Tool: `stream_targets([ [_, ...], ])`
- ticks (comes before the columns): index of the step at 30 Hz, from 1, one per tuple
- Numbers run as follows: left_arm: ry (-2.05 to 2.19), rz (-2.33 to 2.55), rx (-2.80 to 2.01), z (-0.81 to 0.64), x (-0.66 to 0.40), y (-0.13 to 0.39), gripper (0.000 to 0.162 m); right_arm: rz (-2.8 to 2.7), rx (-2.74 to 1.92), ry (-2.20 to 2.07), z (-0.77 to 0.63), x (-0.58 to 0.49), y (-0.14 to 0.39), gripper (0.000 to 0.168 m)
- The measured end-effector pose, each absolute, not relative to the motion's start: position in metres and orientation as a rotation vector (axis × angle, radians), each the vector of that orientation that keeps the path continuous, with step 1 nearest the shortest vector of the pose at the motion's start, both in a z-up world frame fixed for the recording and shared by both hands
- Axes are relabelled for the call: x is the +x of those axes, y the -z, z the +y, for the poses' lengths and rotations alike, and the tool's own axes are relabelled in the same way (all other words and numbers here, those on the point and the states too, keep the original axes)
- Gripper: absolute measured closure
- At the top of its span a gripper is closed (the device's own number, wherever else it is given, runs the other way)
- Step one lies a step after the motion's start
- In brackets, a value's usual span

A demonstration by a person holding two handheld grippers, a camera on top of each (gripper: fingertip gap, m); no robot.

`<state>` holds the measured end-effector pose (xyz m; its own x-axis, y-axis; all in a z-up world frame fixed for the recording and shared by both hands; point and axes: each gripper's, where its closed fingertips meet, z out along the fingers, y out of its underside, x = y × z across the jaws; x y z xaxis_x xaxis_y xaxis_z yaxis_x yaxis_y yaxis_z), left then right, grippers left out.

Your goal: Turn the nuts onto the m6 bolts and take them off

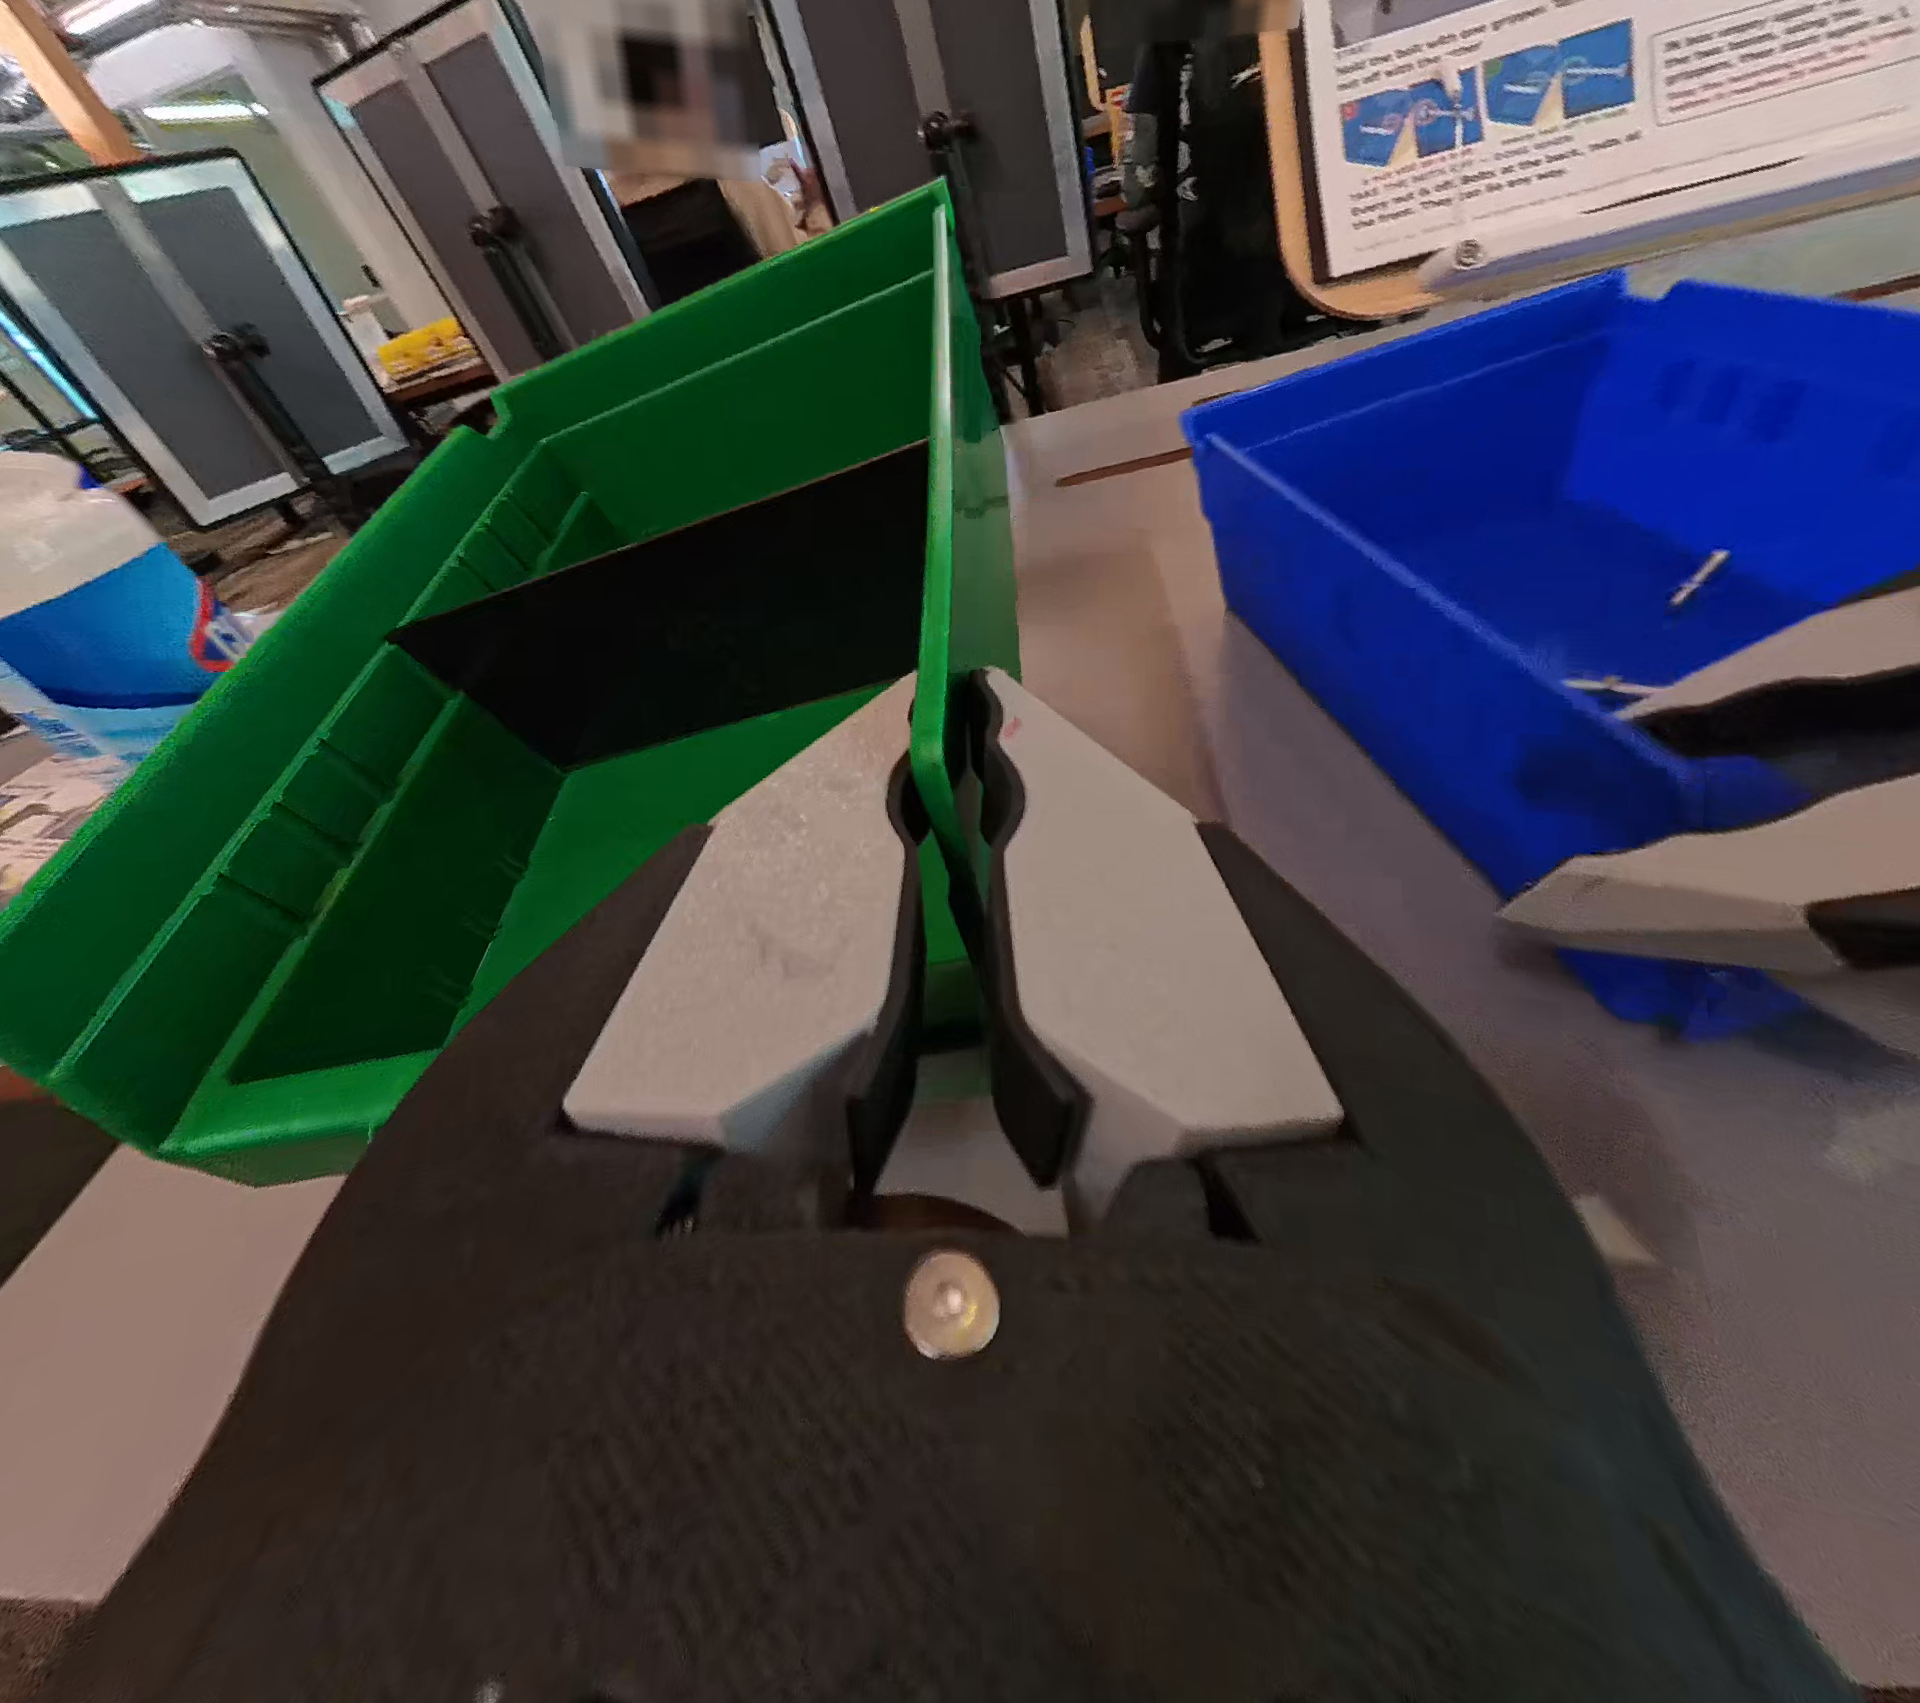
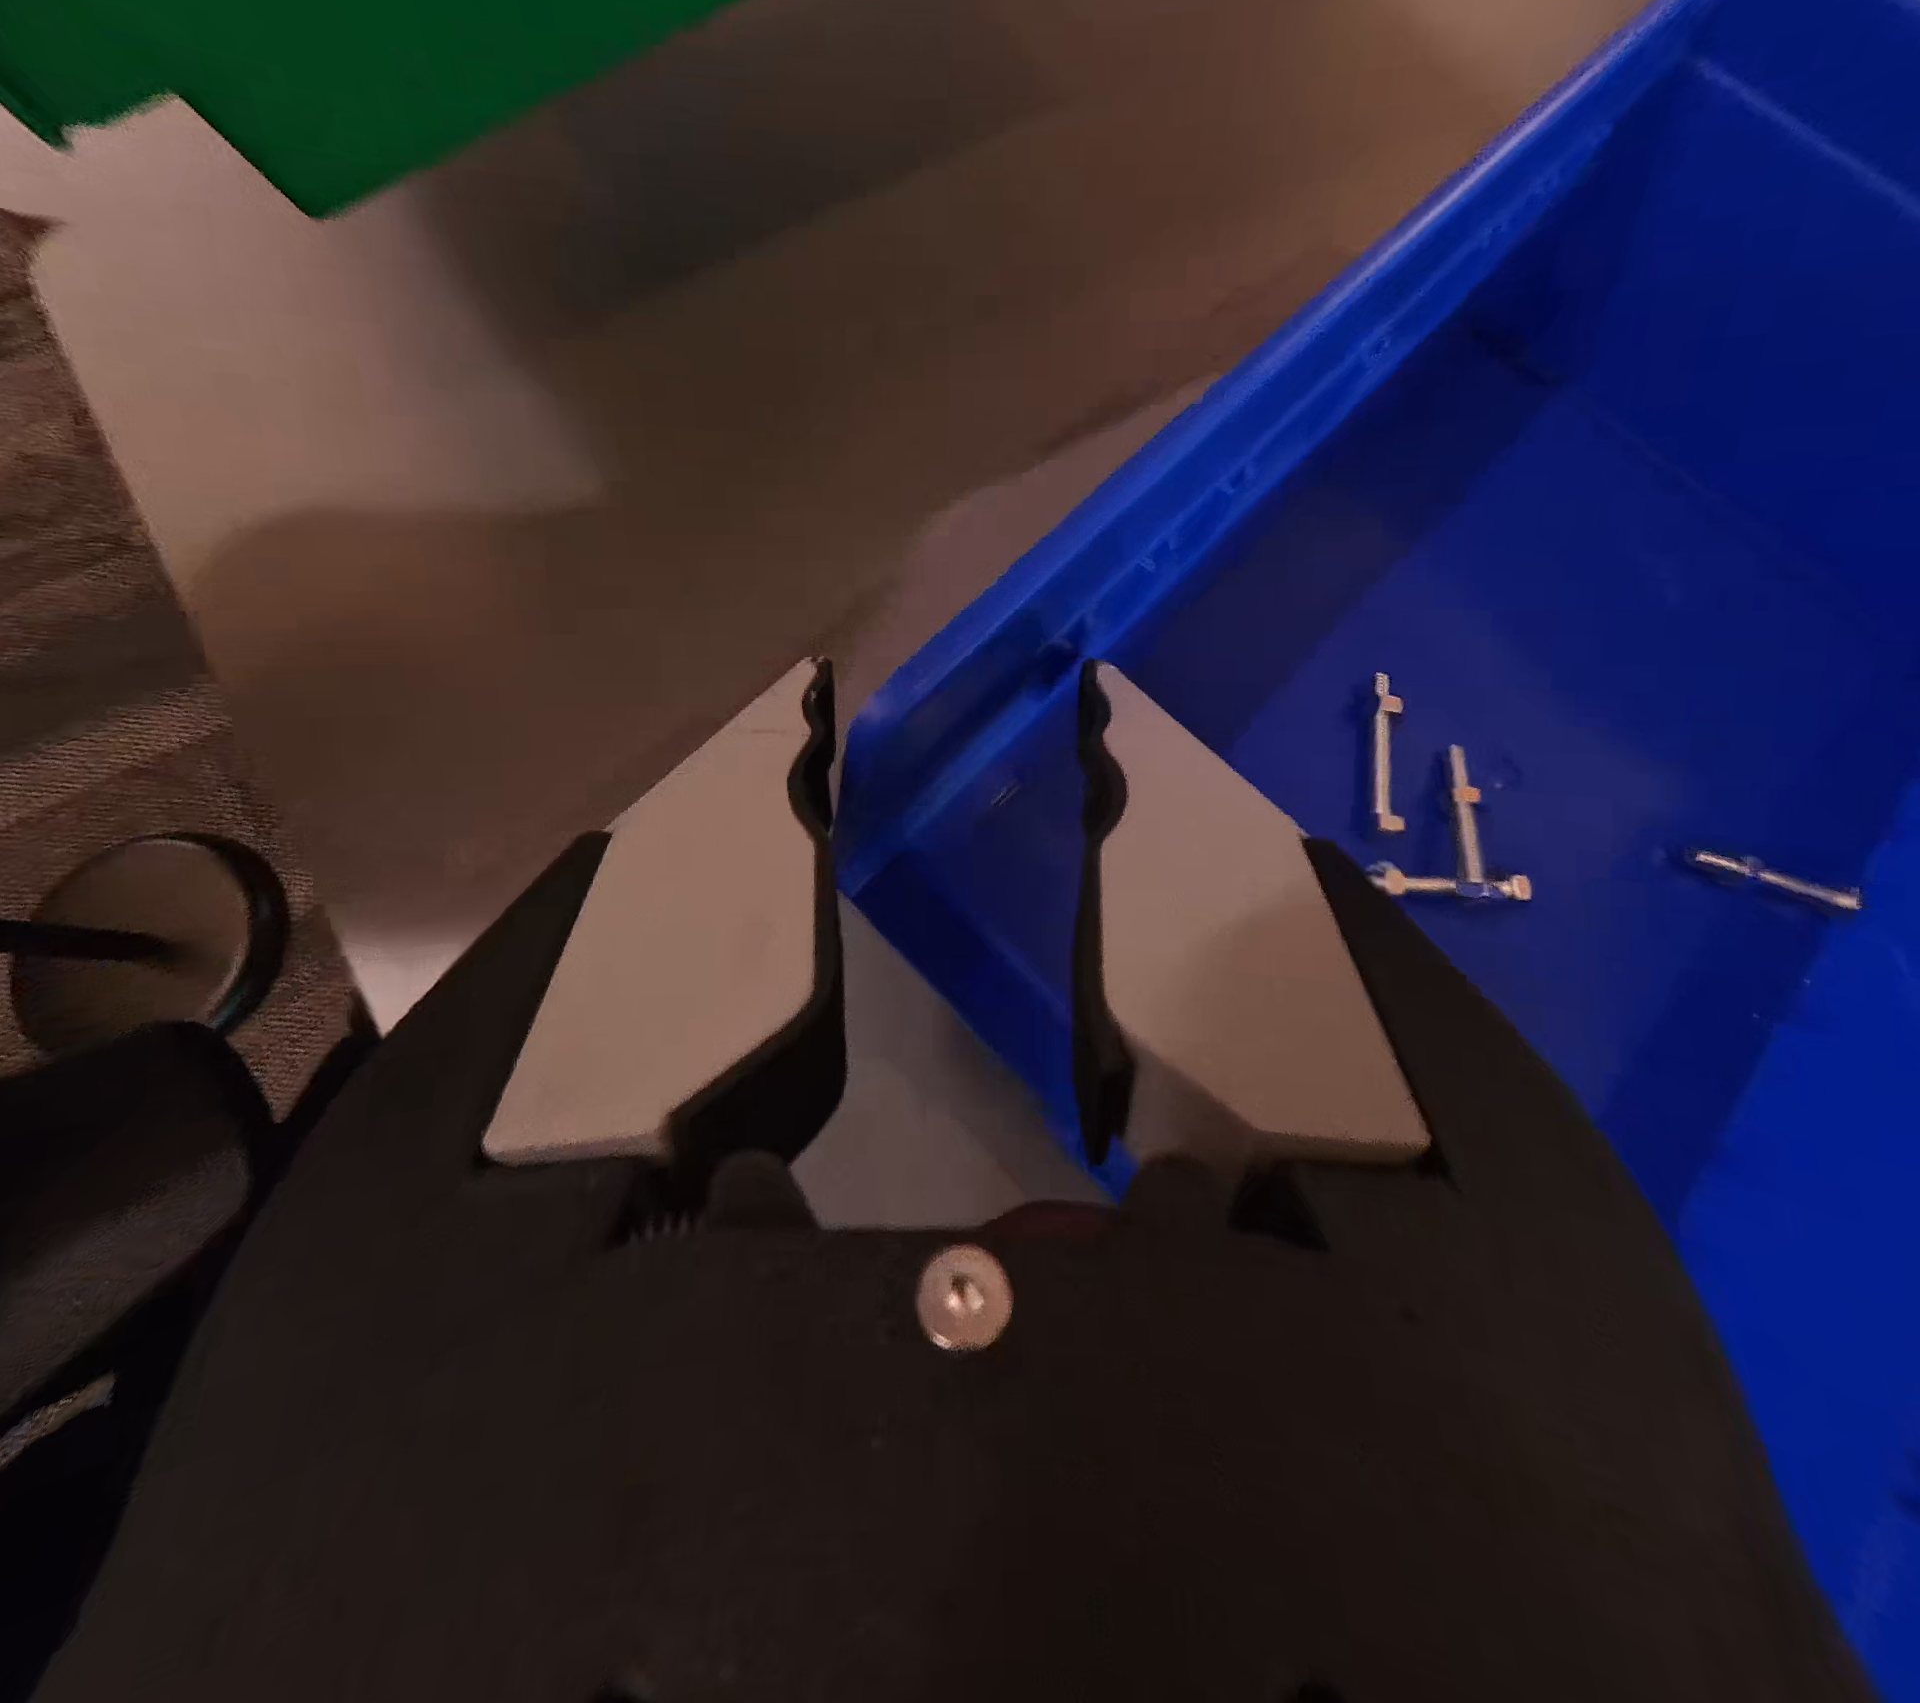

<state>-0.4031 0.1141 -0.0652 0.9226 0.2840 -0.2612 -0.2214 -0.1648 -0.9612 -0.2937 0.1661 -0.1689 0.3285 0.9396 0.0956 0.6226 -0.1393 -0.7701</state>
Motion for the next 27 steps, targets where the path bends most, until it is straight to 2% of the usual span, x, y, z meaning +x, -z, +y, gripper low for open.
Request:
stream_targets([
  [4,-0.459,-0.063,-1.661,0.104,-0.412,0.059,0.161,-1.411,-1.721,-0.666,0.139,-0.298,0.13,0.119],
  [8,-0.449,-0.056,-1.649,0.101,-0.413,0.055,0.161,-1.355,-1.671,-0.823,0.14,-0.242,0.101,0.119],
  [14,-0.434,-0.037,-1.628,0.101,-0.404,0.047,0.161,-1.176,-1.645,-0.762,0.232,-0.127,0.081,0.145],
  [17,-0.443,-0.026,-1.617,0.101,-0.398,0.042,0.161,-1.152,-1.718,-0.711,0.277,-0.095,0.102,0.148],
  [22,-0.44,-0.011,-1.588,0.095,-0.384,0.028,0.161,-1.37,-1.751,-0.801,0.284,-0.12,0.155,0.151],
  [24,-0.433,-0.001,-1.576,0.091,-0.376,0.022,0.161,-1.427,-1.747,-0.865,0.279,-0.14,0.168,0.157],
  [25,-0.43,0.005,-1.572,0.089,-0.372,0.02,0.161,-1.452,-1.745,-0.924,0.273,-0.152,0.171,0.166],
  [27,-0.433,0.016,-1.562,0.085,-0.366,0.014,0.161,-1.448,-1.767,-0.894,0.276,-0.17,0.179,0.168],
])
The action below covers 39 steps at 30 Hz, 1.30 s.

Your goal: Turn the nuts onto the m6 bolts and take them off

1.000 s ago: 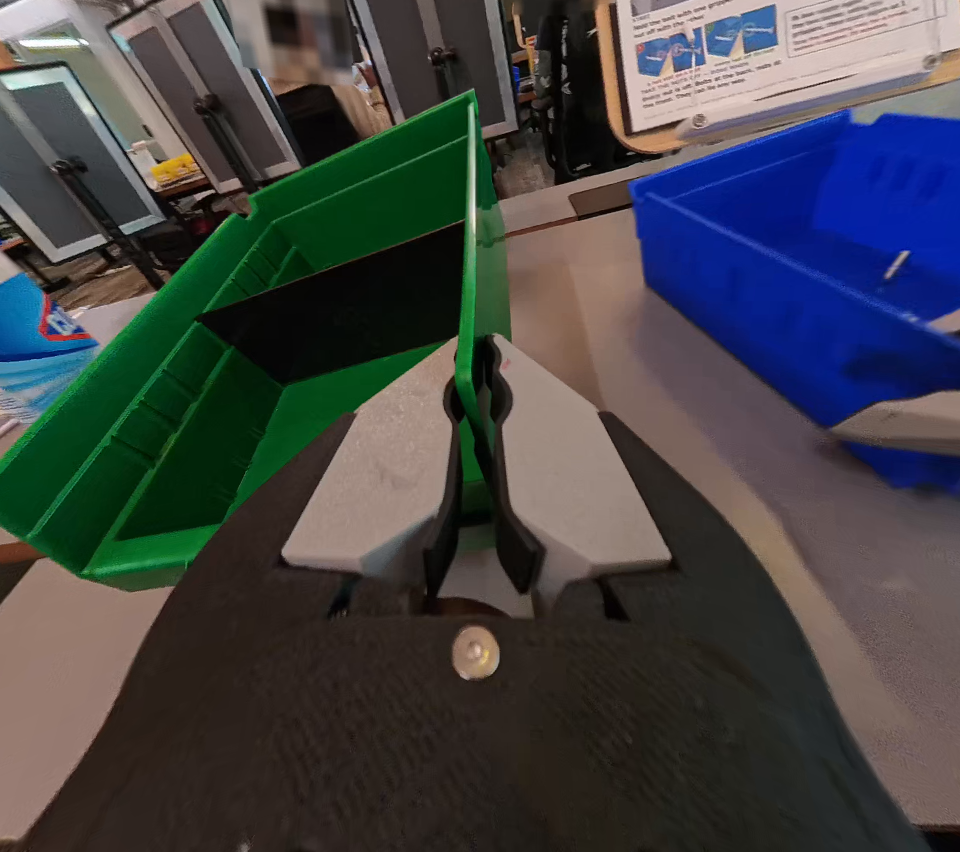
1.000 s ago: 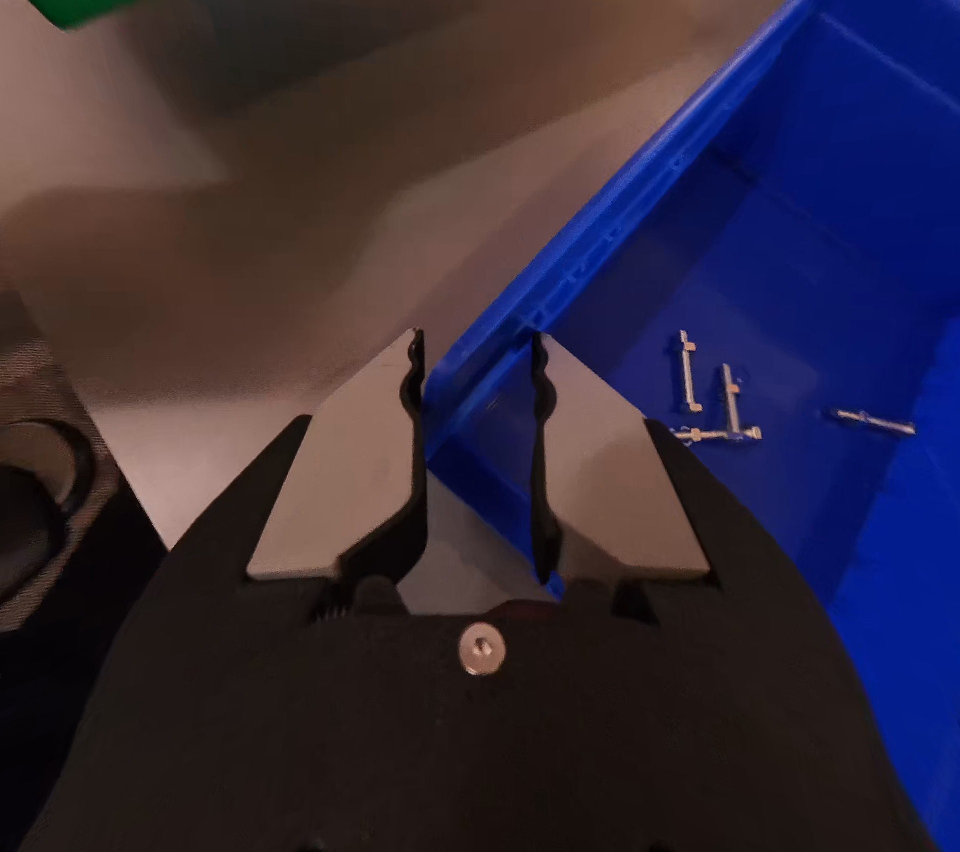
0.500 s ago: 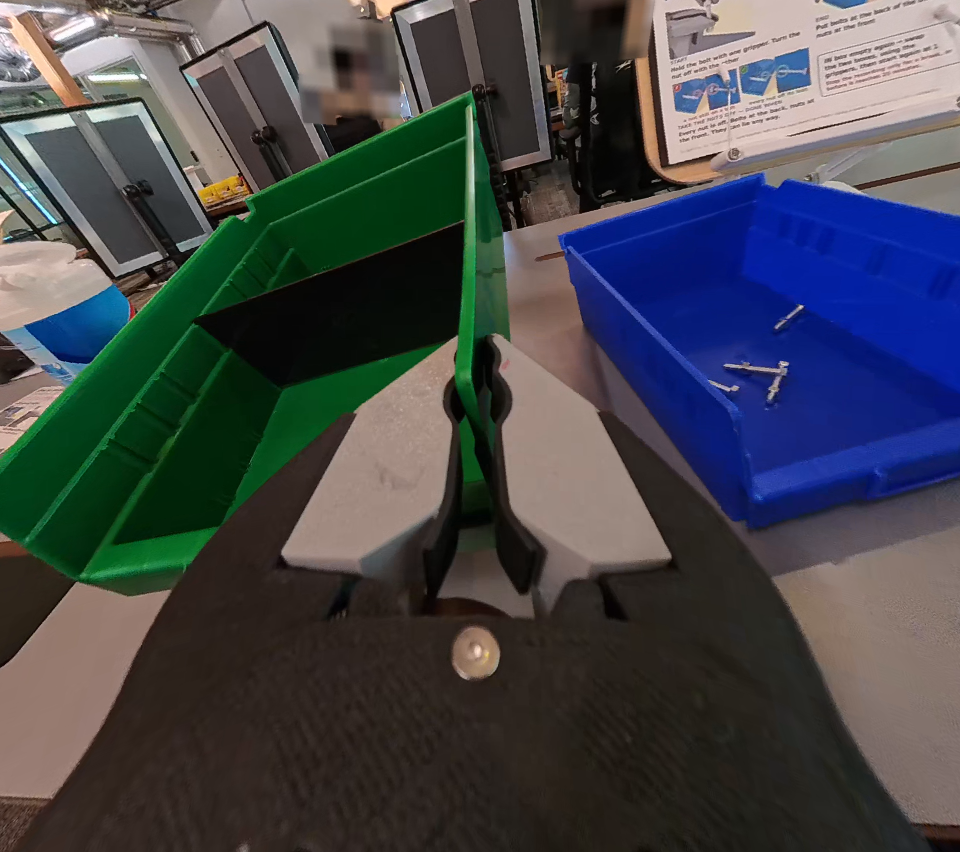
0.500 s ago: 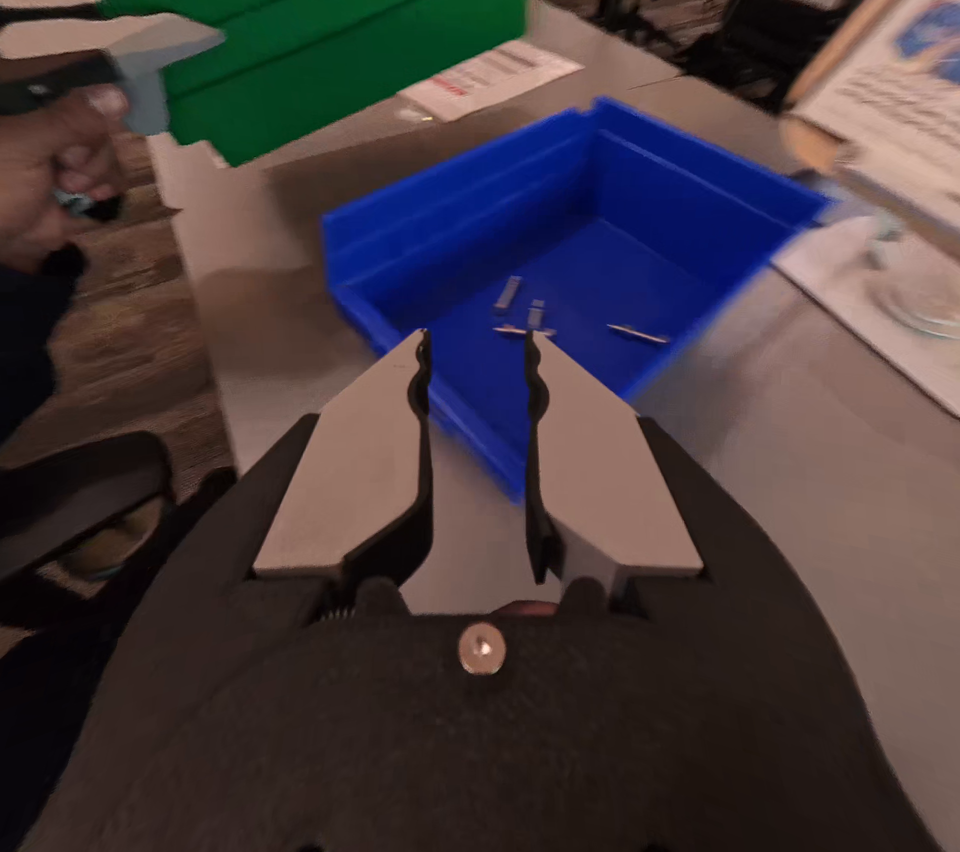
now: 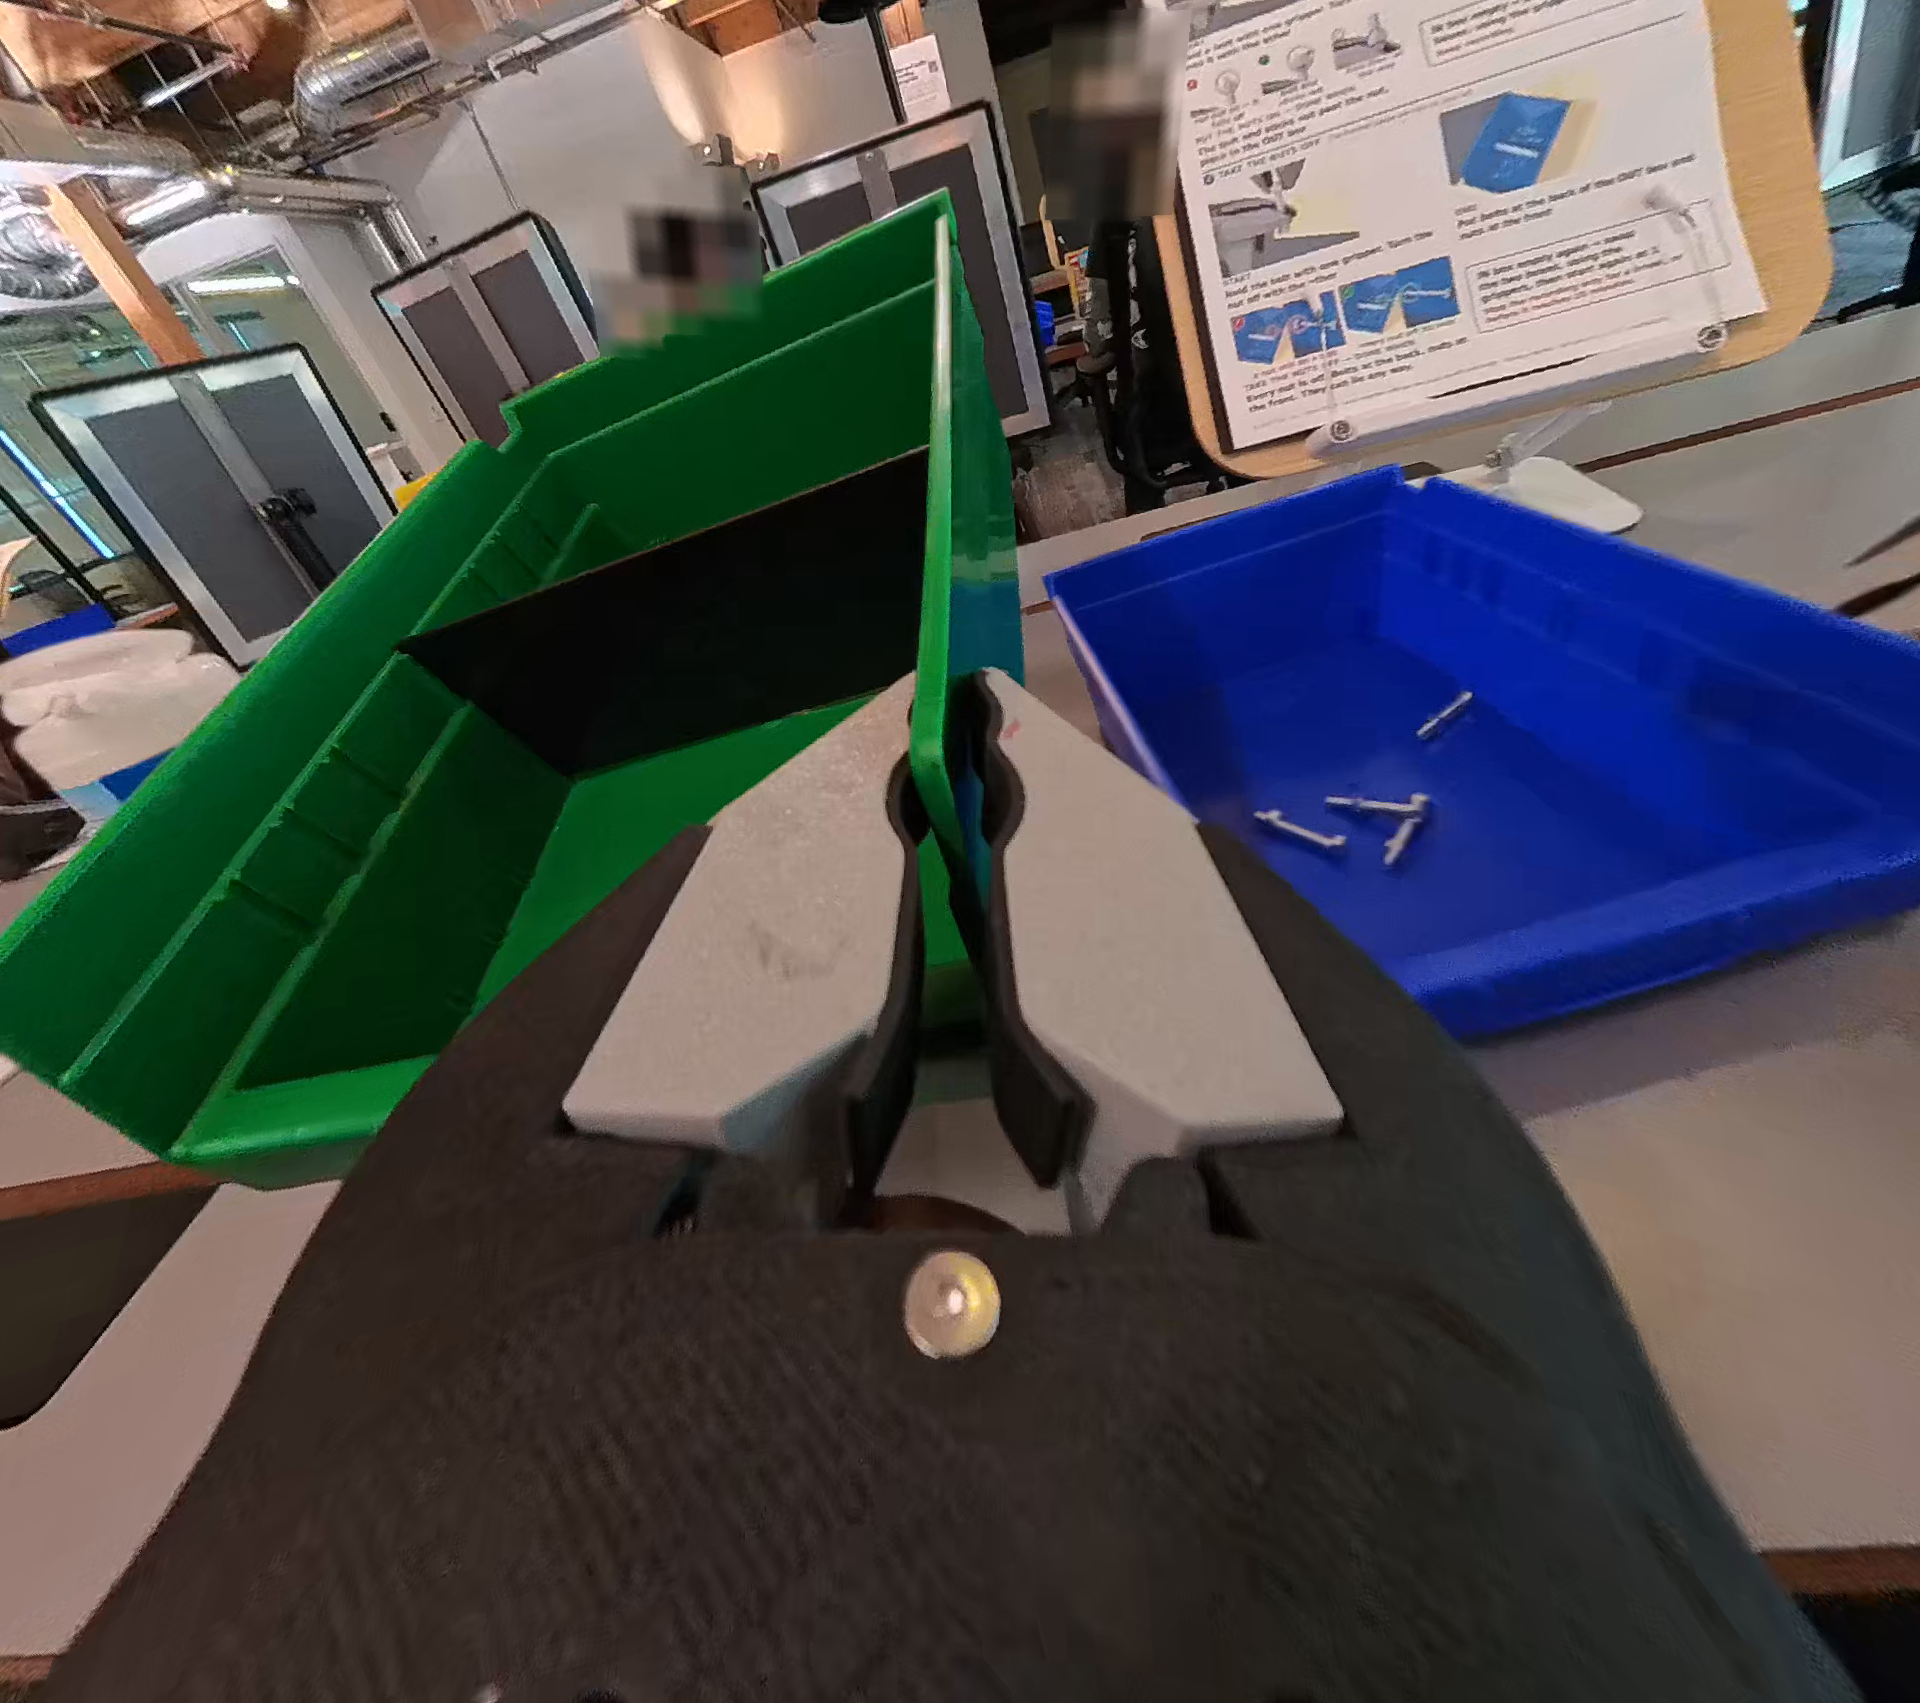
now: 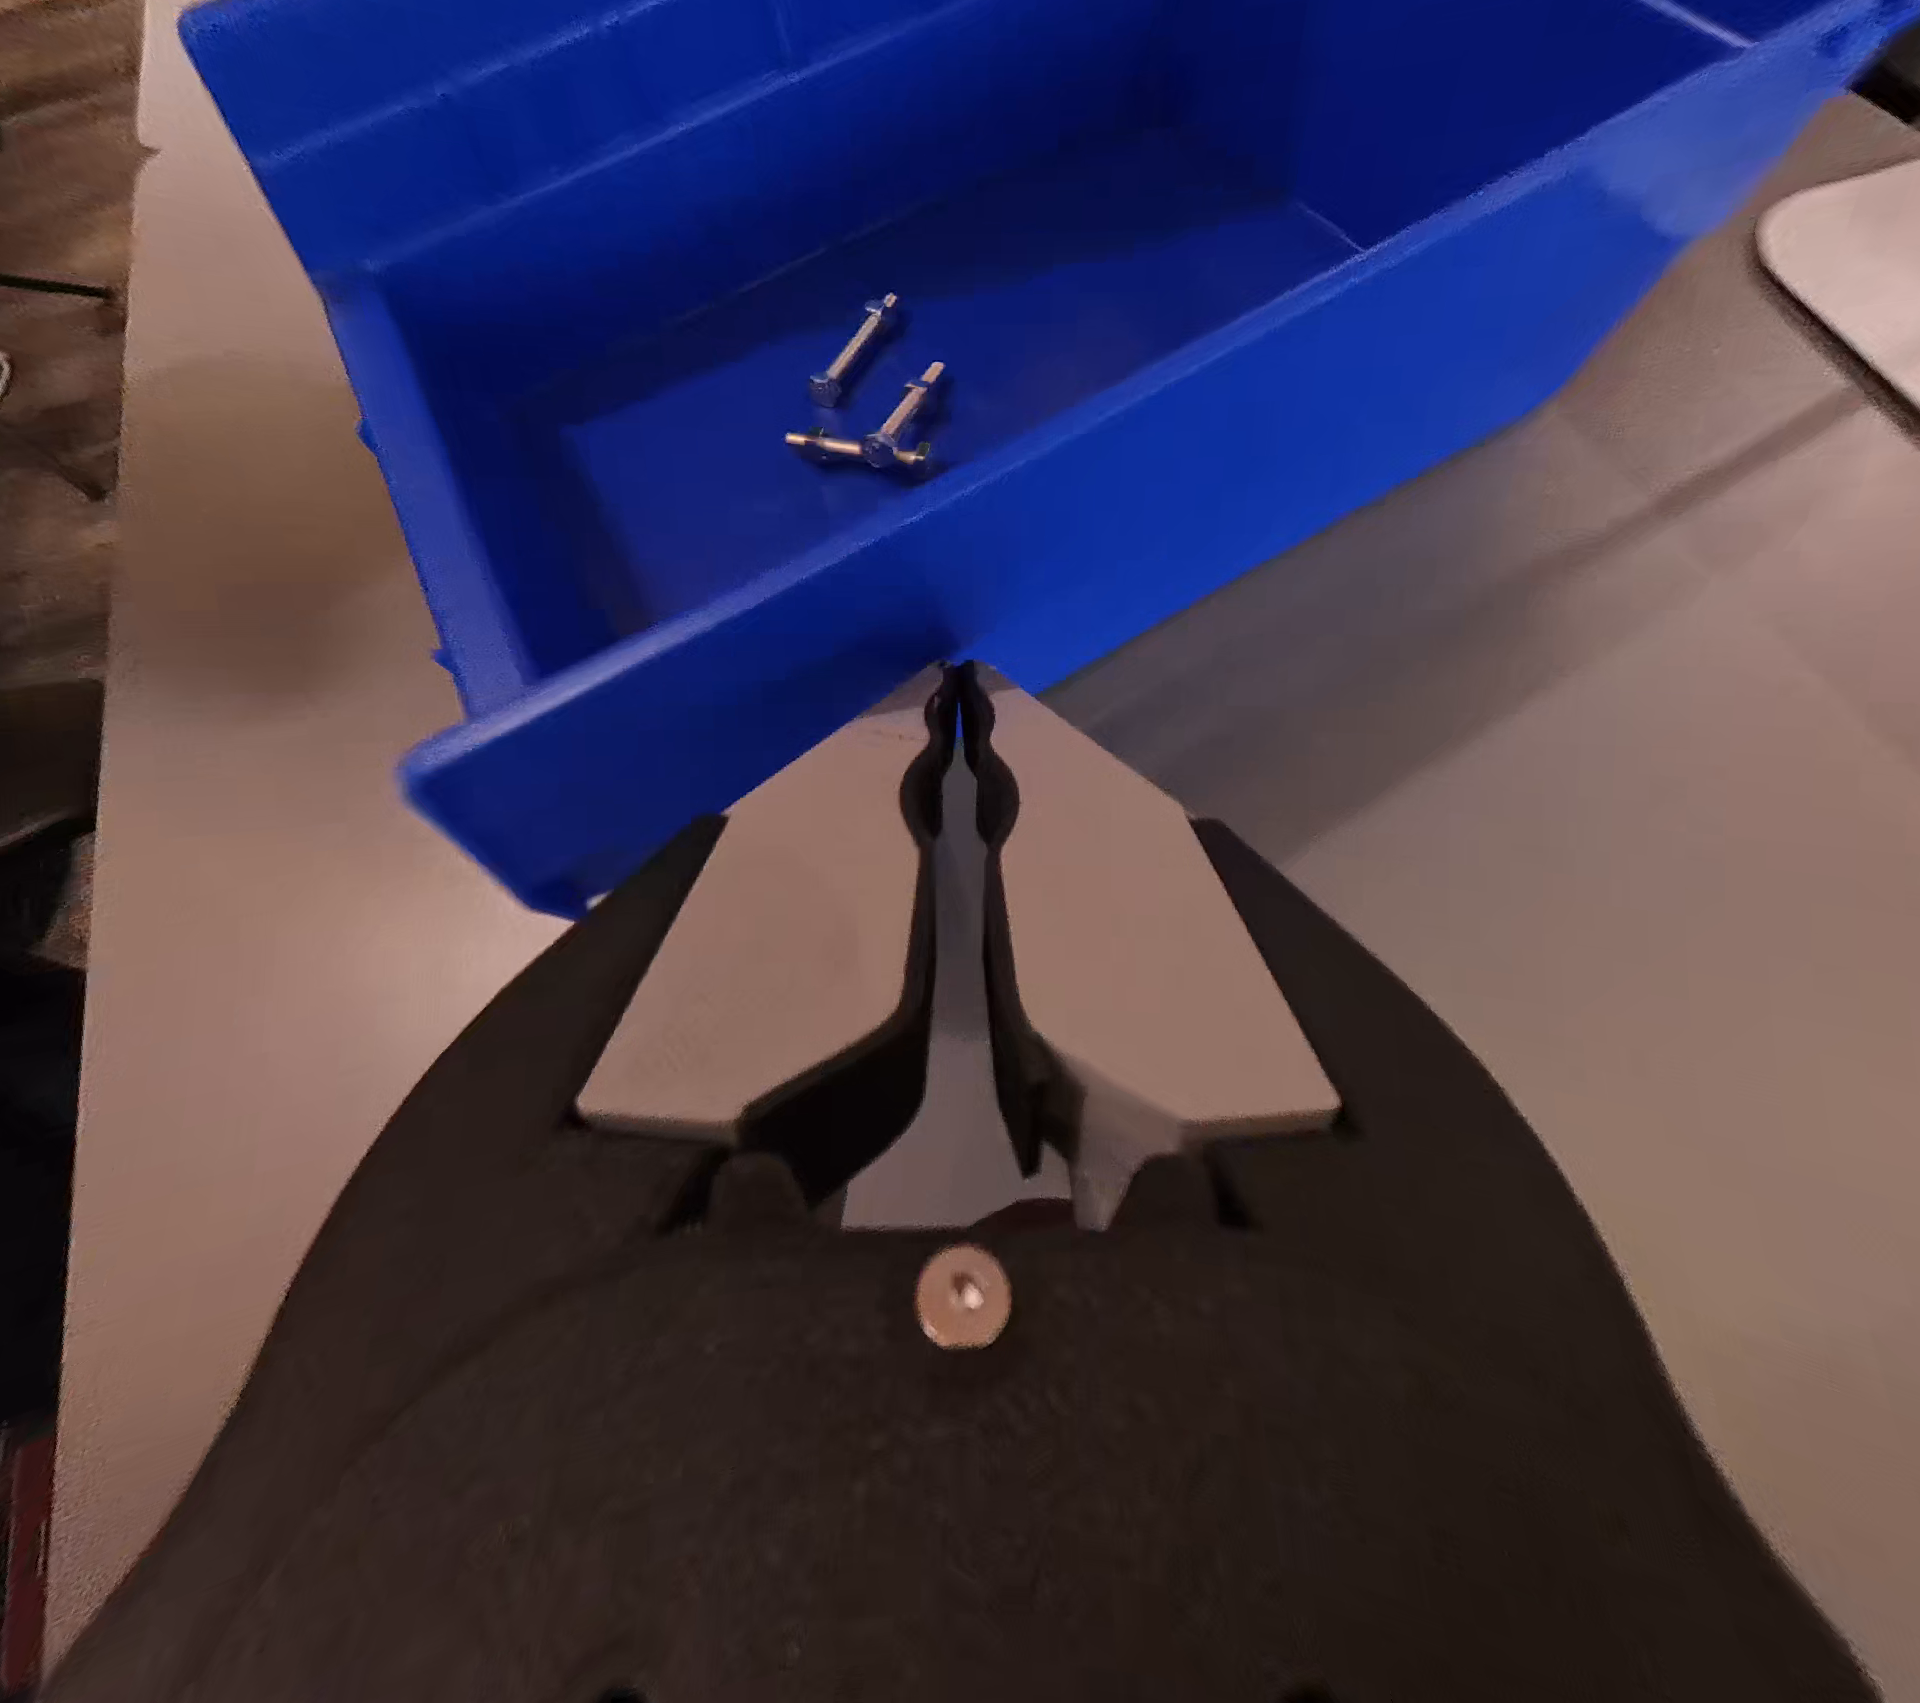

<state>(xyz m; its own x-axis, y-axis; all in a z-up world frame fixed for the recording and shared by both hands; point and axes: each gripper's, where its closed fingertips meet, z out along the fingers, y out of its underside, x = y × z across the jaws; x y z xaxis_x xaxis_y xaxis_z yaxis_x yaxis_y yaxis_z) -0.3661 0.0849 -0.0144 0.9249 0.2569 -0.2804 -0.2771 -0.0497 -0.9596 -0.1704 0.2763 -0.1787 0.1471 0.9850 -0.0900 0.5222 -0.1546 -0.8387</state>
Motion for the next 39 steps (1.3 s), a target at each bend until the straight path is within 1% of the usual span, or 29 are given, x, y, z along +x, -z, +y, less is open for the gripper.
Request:
stream_targets([
  [3,-0.446,0.026,-1.544,0.079,-0.359,0.006,0.161,-1.502,-1.769,-0.893,0.268,-0.201,0.187,0.168],
  [4,-0.454,0.031,-1.539,0.077,-0.357,0.003,0.161,-1.512,-1.772,-0.882,0.267,-0.21,0.19,0.163],
  [5,-0.46,0.039,-1.533,0.075,-0.353,0.0,0.161,-1.514,-1.781,-0.884,0.266,-0.217,0.191,0.153],
  [6,-0.462,0.05,-1.526,0.072,-0.349,-0.004,0.161,-1.504,-1.796,-0.891,0.266,-0.22,0.191,0.146],
  [9,-0.456,0.102,-1.499,0.063,-0.33,-0.018,0.161,-1.445,-1.768,-0.928,0.262,-0.208,0.172,0.143],
  [16,-0.267,0.334,-1.396,0.051,-0.235,-0.047,0.161,-1.314,-1.707,-0.849,0.254,-0.095,0.133,0.14],
  [21,-0.086,0.536,-1.379,0.068,-0.137,-0.044,0.161,-1.13,-1.72,-0.775,0.256,0.004,0.096,0.139],
  [25,0.021,0.68,-1.4,0.091,-0.06,-0.021,0.161,-0.975,-1.74,-0.554,0.262,0.086,0.07,0.137],
  [27,0.072,0.746,-1.425,0.104,-0.025,-0.001,0.16,-0.925,-1.732,-0.563,0.255,0.112,0.06,0.138],
  [29,0.115,0.798,-1.475,0.121,0.004,0.027,0.16,-0.909,-1.775,-0.615,0.248,0.128,0.063,0.138],
  [33,0.162,0.858,-1.619,0.159,0.044,0.093,0.16,-0.892,-1.871,-0.589,0.252,0.146,0.083,0.133],
  [35,0.207,0.854,-1.673,0.175,0.059,0.119,0.161,-0.9,-1.879,-0.557,0.251,0.145,0.084,0.133],
  [37,0.154,0.805,-1.639,0.198,0.069,0.13,0.158,-0.936,-1.844,-0.564,0.245,0.134,0.079,0.133],
  [39,0.193,0.75,-1.67,0.219,0.084,0.141,0.161,-0.974,-1.844,-0.558,0.242,0.121,0.082,0.132],
])
